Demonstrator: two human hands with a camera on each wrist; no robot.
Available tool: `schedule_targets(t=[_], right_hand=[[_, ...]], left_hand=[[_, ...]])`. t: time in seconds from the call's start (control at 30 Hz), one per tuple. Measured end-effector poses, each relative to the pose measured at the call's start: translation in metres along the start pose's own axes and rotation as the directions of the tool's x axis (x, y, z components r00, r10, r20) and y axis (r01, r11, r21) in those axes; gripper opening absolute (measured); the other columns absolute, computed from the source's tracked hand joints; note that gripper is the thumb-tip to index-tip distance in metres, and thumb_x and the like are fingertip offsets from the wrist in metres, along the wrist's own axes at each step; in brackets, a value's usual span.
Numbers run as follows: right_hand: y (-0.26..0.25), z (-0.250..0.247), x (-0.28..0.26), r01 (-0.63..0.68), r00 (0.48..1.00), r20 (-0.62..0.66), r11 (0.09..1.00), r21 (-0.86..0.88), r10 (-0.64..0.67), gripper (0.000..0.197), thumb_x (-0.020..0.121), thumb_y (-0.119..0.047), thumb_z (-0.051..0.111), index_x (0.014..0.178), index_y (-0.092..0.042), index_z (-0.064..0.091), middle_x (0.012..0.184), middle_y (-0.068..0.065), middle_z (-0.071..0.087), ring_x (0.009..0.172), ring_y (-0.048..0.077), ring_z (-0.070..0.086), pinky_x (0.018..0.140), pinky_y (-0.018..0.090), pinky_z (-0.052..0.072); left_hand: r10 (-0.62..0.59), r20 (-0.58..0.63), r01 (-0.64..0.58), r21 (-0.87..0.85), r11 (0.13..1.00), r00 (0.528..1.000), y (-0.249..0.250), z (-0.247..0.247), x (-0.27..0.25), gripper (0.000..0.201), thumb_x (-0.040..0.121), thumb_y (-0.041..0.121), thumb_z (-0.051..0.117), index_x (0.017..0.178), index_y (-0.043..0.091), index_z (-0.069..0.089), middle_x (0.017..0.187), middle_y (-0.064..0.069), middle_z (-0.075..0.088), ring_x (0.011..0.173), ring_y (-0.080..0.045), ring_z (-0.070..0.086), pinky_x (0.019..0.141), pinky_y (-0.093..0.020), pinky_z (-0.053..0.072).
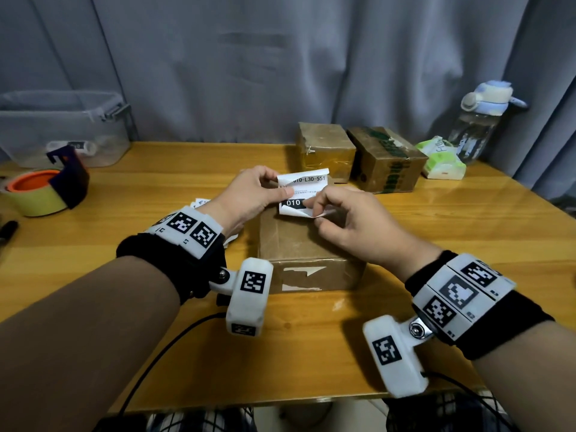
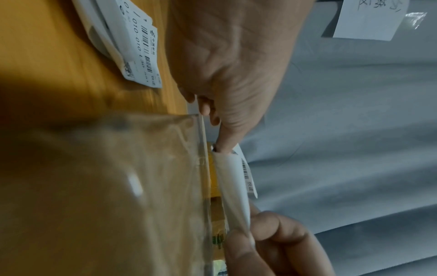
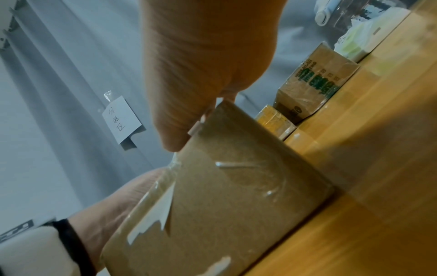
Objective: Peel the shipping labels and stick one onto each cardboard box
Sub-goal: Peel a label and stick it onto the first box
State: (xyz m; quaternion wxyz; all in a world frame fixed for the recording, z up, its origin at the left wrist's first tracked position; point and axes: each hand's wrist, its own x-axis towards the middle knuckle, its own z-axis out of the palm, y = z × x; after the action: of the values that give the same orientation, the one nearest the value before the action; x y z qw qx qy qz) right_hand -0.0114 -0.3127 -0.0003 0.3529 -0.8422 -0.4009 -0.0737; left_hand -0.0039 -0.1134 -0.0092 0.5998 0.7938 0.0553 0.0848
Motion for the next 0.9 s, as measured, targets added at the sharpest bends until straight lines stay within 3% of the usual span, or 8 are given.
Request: schedule_targets(t=[0.13, 0.27, 0.4, 0.63, 0.77, 0.9], right_hand=[[0.0008, -0.0023, 0.0005, -0.025, 0.999, 0.041, 1.000, 0.017, 0.025, 0.010, 0.080, -0.012, 0.065, 0.082, -0.020, 0.059, 0.099, 0.003, 0.067, 0.101, 0.022, 0.061, 0.086, 0.045, 0.049], [-0.0036, -0.0032, 0.0019, -0.032, 0.998, 0.059, 0.999, 0.007, 0.031, 0.007, 0.081, -0.011, 0.065, 0.083, -0.015, 0.059, 0.097, 0.005, 0.067, 0.099, 0.022, 0.060, 0.085, 0.044, 0.048], [-0.0052, 0.0014, 0.0045, -0.037, 0.997, 0.063, 0.999, 0.034, 0.035, 0.014, 0.079, -0.011, 0.064, 0.080, -0.023, 0.055, 0.095, 0.005, 0.069, 0.100, 0.025, 0.063, 0.085, 0.046, 0.050], [-0.0046, 0.0003, 0.0041, -0.047, 0.998, 0.048, 0.998, 0.043, 0.045, 0.013, 0.080, -0.008, 0.064, 0.081, -0.019, 0.057, 0.094, 0.004, 0.068, 0.097, 0.024, 0.064, 0.085, 0.042, 0.050], [-0.0042, 0.0005, 0.0028, -0.043, 0.998, 0.041, 0.998, 0.041, 0.041, 0.014, 0.080, -0.010, 0.063, 0.080, -0.022, 0.055, 0.095, 0.005, 0.069, 0.095, 0.023, 0.064, 0.084, 0.042, 0.051], [-0.0040, 0.0008, 0.0024, -0.046, 0.999, 0.031, 0.998, 0.038, 0.045, 0.013, 0.080, -0.010, 0.064, 0.081, -0.020, 0.057, 0.094, 0.004, 0.068, 0.093, 0.023, 0.063, 0.083, 0.043, 0.050]], left_hand=[[-0.036, -0.015, 0.036, 0.023, 0.999, 0.999, -0.0007, 0.0038, -0.0003, 0.053, 0.043, 0.049, 0.082, 0.087, 0.029, 0.061, 0.120, -0.016, 0.057, 0.105, -0.029, 0.061, 0.092, -0.042, 0.052], [-0.018, -0.075, 0.025, 0.106, 0.994, 0.997, -0.0008, 0.0058, -0.0016, 0.036, 0.063, 0.035, 0.083, 0.088, 0.025, 0.059, 0.124, -0.006, 0.045, 0.111, -0.024, 0.054, 0.089, -0.036, 0.053], [-0.039, -0.060, 0.045, 0.097, 0.994, 0.997, 0.0039, 0.0042, -0.0063, 0.044, 0.053, 0.040, 0.084, 0.086, 0.027, 0.058, 0.125, -0.009, 0.049, 0.109, -0.024, 0.058, 0.093, -0.039, 0.051], [-0.075, -0.034, 0.077, 0.085, 0.993, 0.997, 0.0030, 0.0075, -0.0073, 0.058, 0.046, 0.046, 0.080, 0.095, 0.026, 0.058, 0.124, -0.011, 0.053, 0.108, -0.023, 0.058, 0.095, -0.041, 0.050], [-0.068, -0.029, 0.071, 0.093, 0.993, 0.997, 0.0009, 0.0093, -0.0060, 0.049, 0.058, 0.038, 0.083, 0.098, 0.026, 0.058, 0.125, -0.012, 0.053, 0.109, -0.023, 0.057, 0.097, -0.040, 0.048], [-0.065, -0.037, 0.069, 0.110, 0.992, 0.997, -0.0001, 0.0097, -0.0065, 0.043, 0.056, 0.038, 0.082, 0.090, 0.030, 0.057, 0.125, -0.012, 0.054, 0.109, -0.023, 0.057, 0.098, -0.041, 0.048]])
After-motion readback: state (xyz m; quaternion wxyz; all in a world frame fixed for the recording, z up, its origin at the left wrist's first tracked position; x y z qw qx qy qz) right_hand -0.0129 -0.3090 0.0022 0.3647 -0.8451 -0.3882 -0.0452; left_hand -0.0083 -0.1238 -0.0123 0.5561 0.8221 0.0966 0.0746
